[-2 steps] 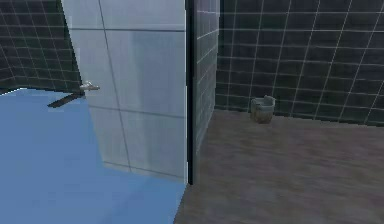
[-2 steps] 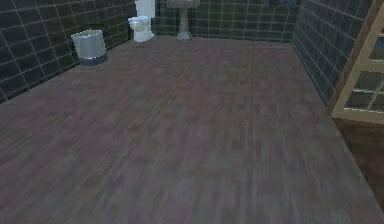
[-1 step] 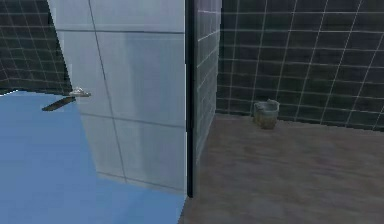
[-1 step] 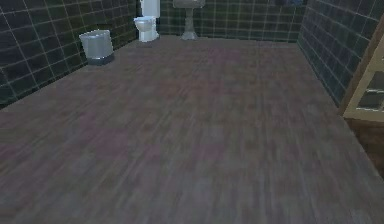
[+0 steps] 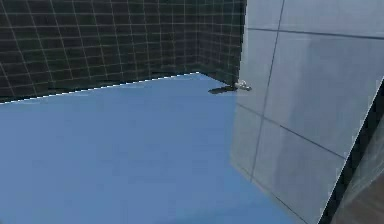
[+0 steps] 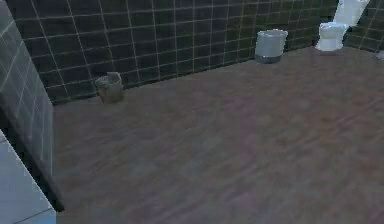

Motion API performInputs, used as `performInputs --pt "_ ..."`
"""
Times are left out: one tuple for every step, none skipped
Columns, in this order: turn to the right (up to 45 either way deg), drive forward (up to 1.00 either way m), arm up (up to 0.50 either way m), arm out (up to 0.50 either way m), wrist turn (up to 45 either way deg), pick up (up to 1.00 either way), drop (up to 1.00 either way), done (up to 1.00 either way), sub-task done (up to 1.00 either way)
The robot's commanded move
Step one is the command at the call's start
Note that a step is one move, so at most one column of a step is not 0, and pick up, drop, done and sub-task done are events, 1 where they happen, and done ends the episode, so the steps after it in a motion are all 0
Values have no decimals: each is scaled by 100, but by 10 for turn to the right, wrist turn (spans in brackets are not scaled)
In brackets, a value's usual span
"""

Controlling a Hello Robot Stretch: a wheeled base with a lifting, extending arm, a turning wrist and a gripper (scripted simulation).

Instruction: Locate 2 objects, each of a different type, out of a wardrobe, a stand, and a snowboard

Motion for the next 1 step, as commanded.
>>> performInputs --pt "-270 0 0 0 0 0 0 0 0"
